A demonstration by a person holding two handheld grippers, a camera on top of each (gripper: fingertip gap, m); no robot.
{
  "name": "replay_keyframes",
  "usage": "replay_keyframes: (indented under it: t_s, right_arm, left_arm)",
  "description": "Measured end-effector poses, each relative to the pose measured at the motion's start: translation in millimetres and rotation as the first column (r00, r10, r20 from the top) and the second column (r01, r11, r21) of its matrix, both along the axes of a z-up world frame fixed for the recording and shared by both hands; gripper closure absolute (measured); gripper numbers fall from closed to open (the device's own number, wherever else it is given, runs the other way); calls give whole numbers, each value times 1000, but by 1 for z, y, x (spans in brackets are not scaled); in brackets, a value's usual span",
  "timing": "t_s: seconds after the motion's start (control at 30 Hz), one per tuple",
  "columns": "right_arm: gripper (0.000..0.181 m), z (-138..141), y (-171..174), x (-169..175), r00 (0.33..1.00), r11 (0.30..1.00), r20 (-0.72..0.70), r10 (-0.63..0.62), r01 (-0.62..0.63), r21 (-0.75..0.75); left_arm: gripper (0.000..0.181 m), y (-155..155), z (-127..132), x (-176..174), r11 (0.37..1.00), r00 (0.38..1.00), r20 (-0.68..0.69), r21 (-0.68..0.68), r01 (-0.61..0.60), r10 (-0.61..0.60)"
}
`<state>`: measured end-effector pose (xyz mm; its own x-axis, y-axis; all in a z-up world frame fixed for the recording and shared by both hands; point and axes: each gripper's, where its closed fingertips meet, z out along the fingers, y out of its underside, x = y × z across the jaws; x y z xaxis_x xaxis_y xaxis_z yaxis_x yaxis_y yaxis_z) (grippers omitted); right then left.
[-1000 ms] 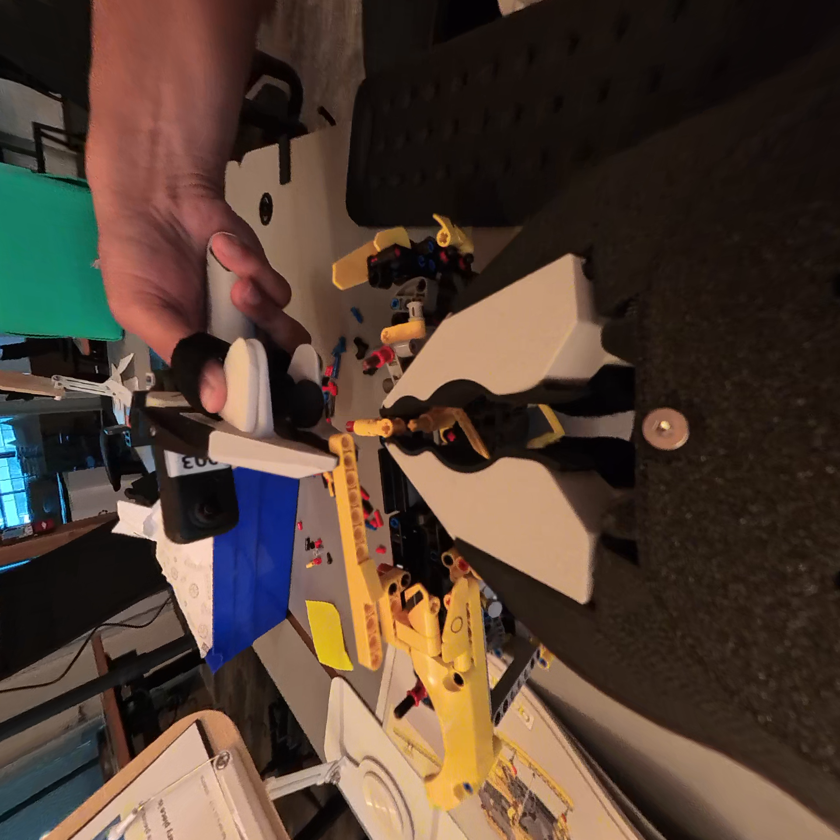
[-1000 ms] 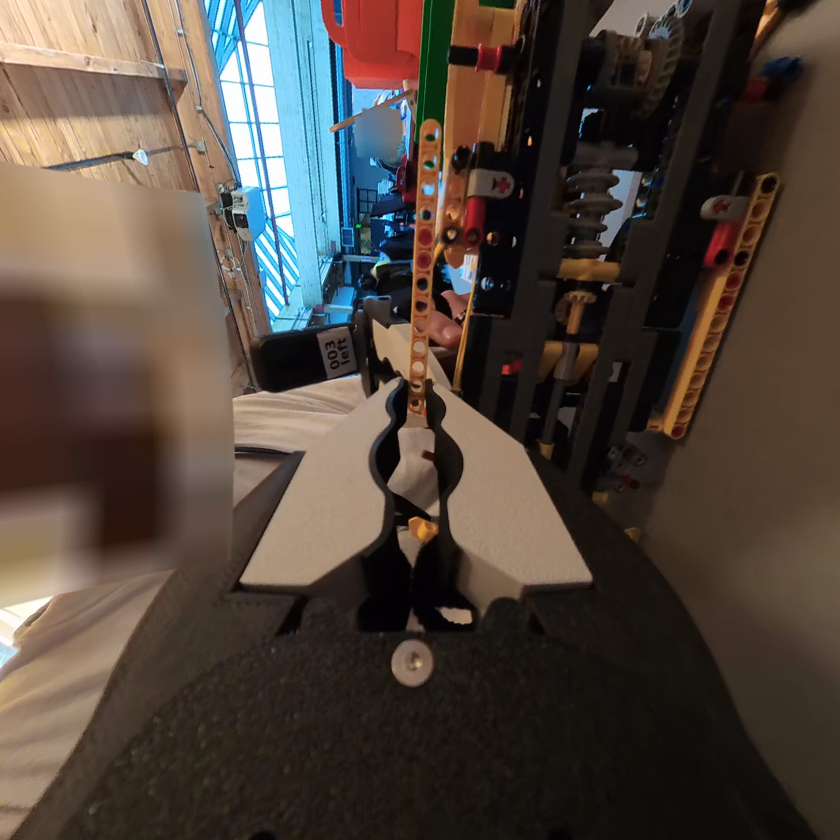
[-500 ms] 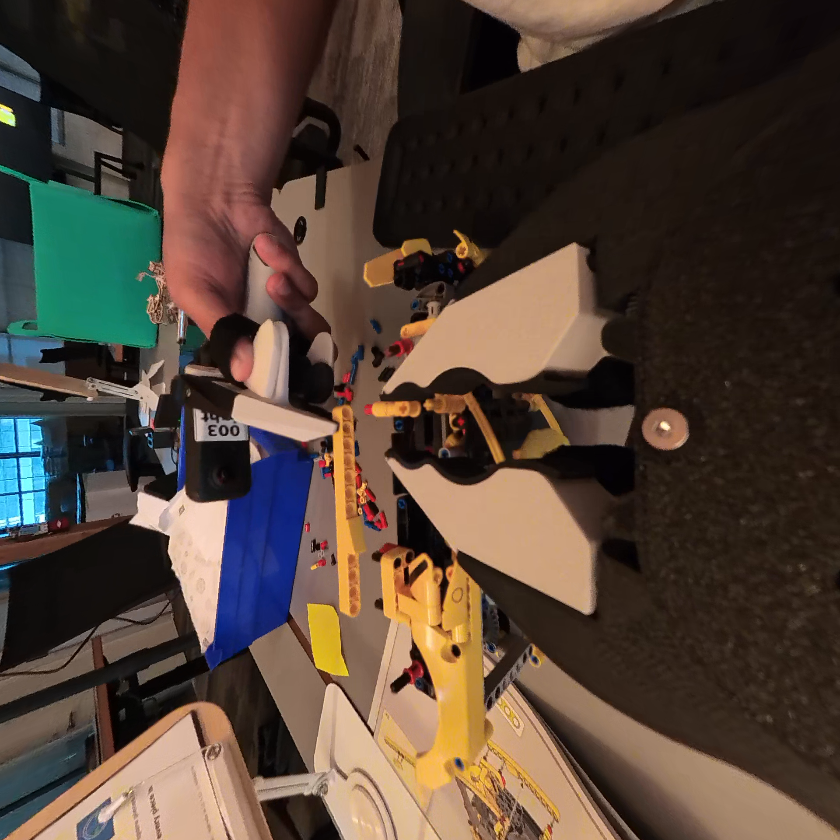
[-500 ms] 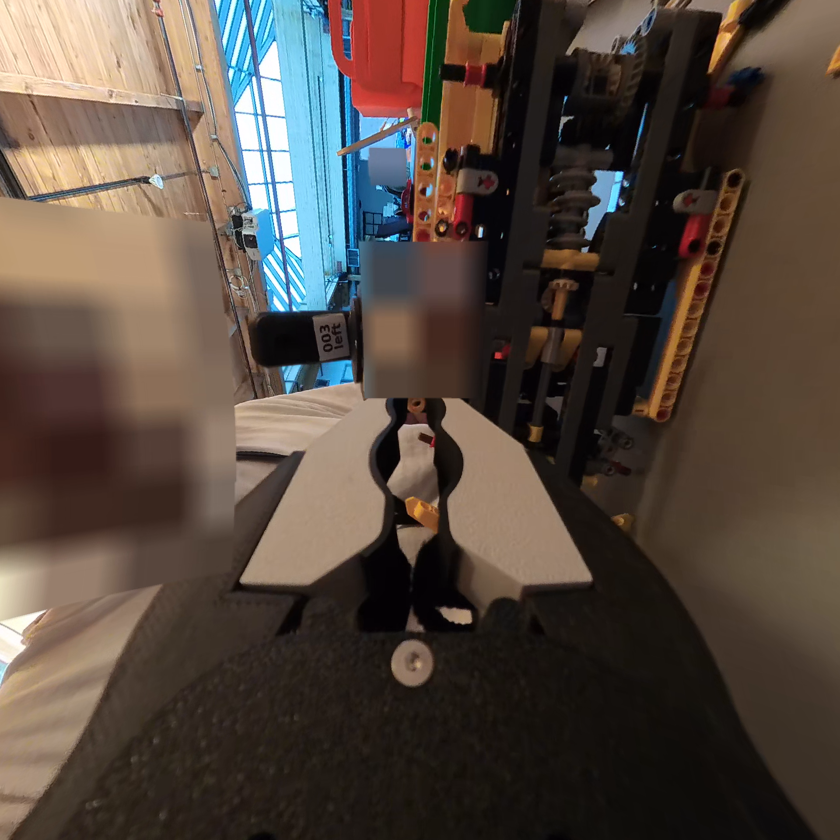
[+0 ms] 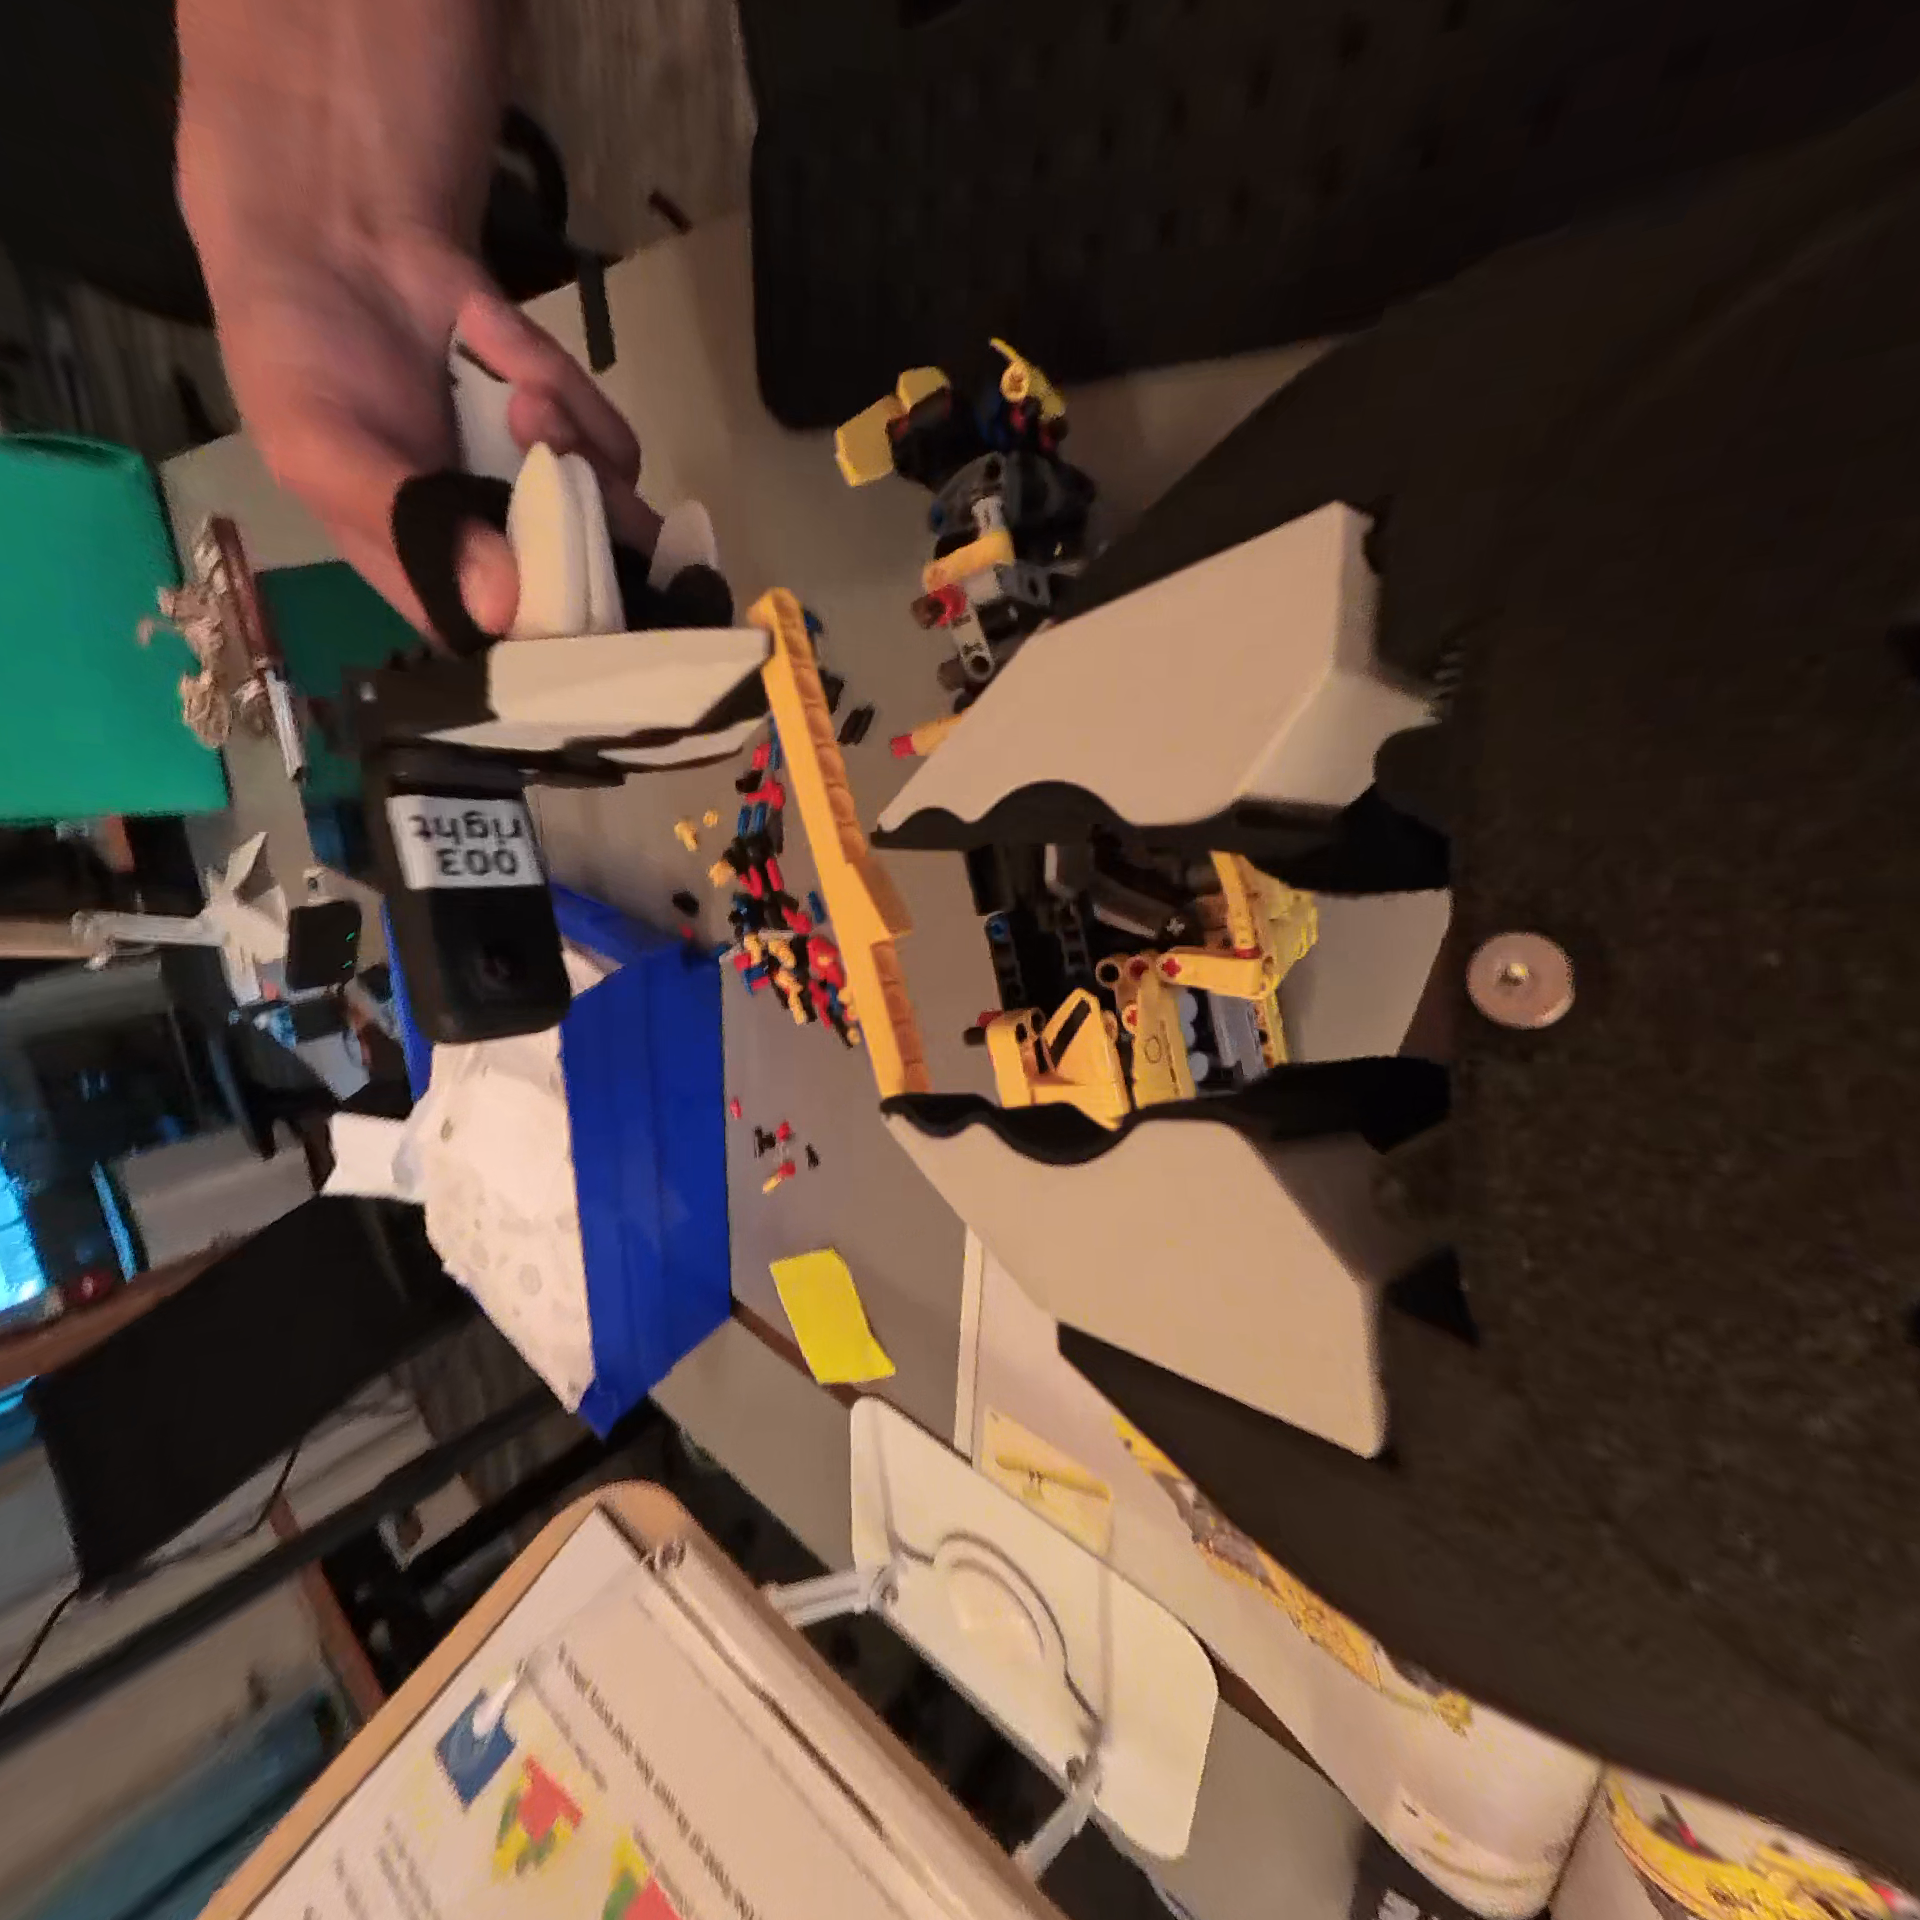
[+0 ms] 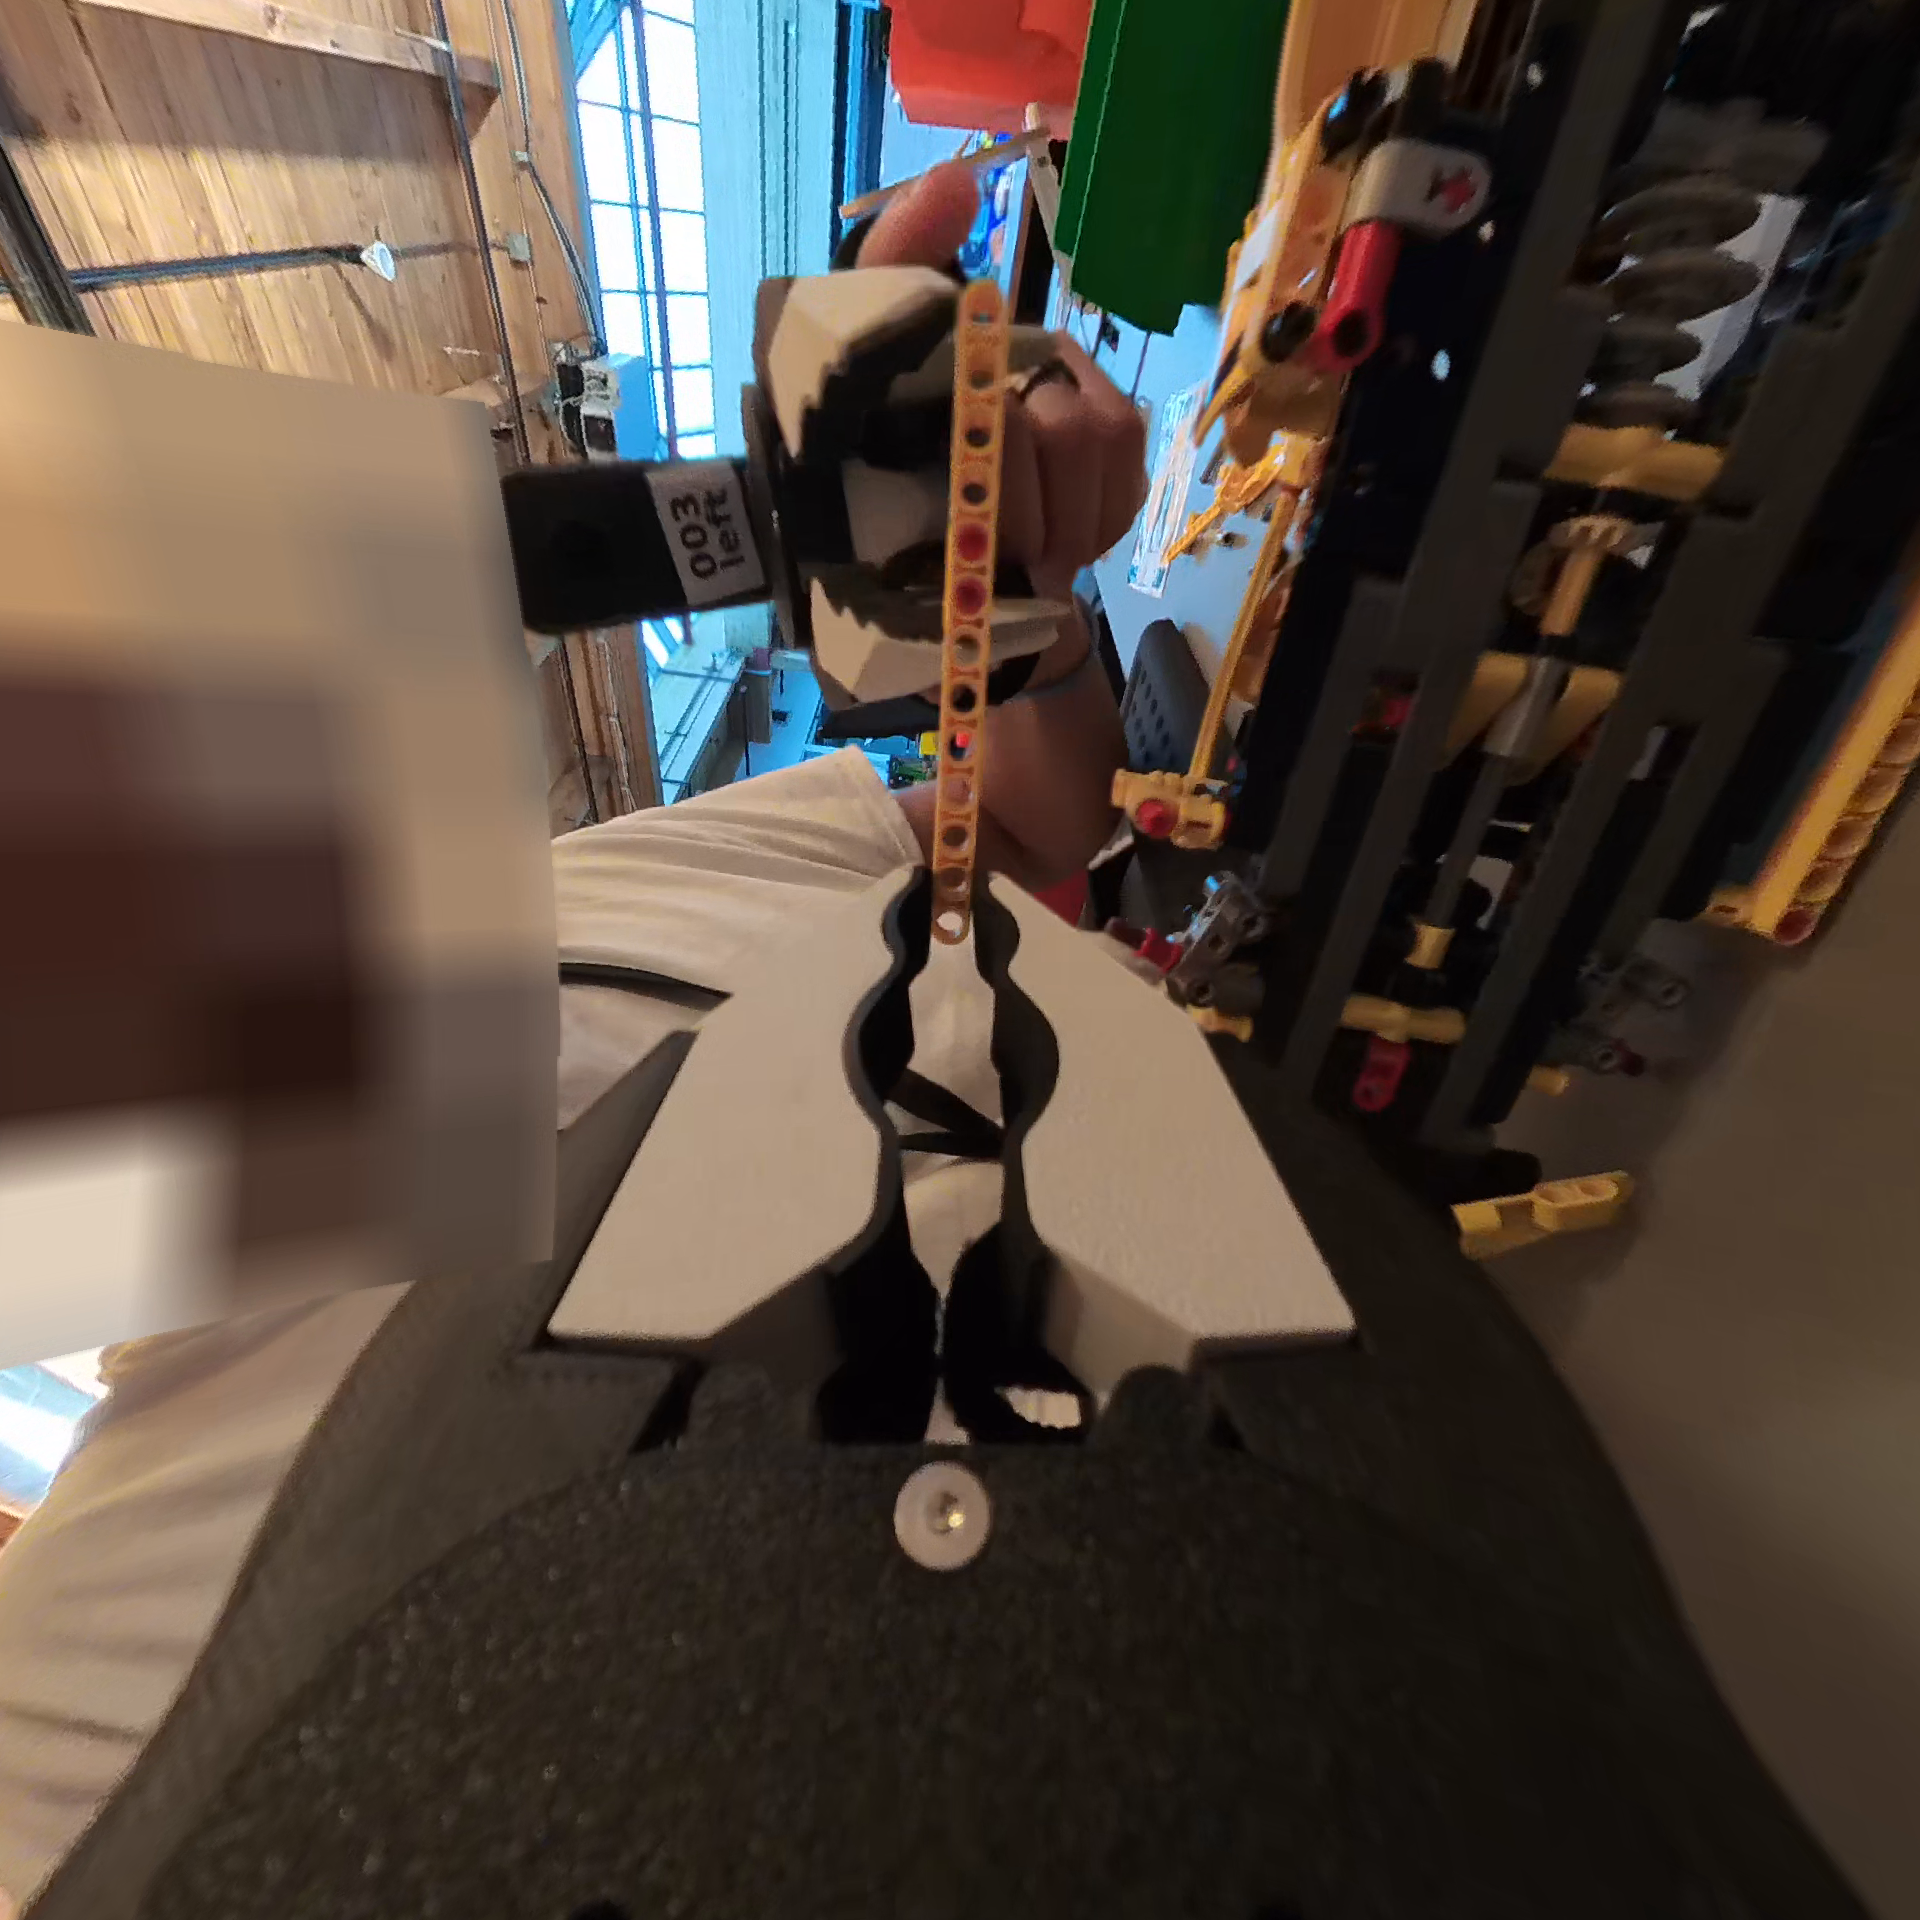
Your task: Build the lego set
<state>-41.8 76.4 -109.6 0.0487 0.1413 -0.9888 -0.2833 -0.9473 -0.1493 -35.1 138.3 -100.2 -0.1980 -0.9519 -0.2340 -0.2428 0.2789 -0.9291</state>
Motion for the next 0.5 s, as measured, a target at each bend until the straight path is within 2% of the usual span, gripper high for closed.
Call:
replay_keyframes:
  t_s: [0.13,0.23,0.5]
  right_arm:
    - [175,3,-3,-3,1000,1000,16,6,-7,12]
    - [175,-1,-4,-6,999,1000,49,16,-16,13]
    - [174,1,1,-9,997,998,67,26,-30,60]
  left_arm:
    - [130,0,-10,2,999,998,-53,-6,36,-36]
    - [130,-4,-7,3,997,998,-33,-59,46,-48]
    - [132,0,-7,1,996,998,48,-89,31,-27]
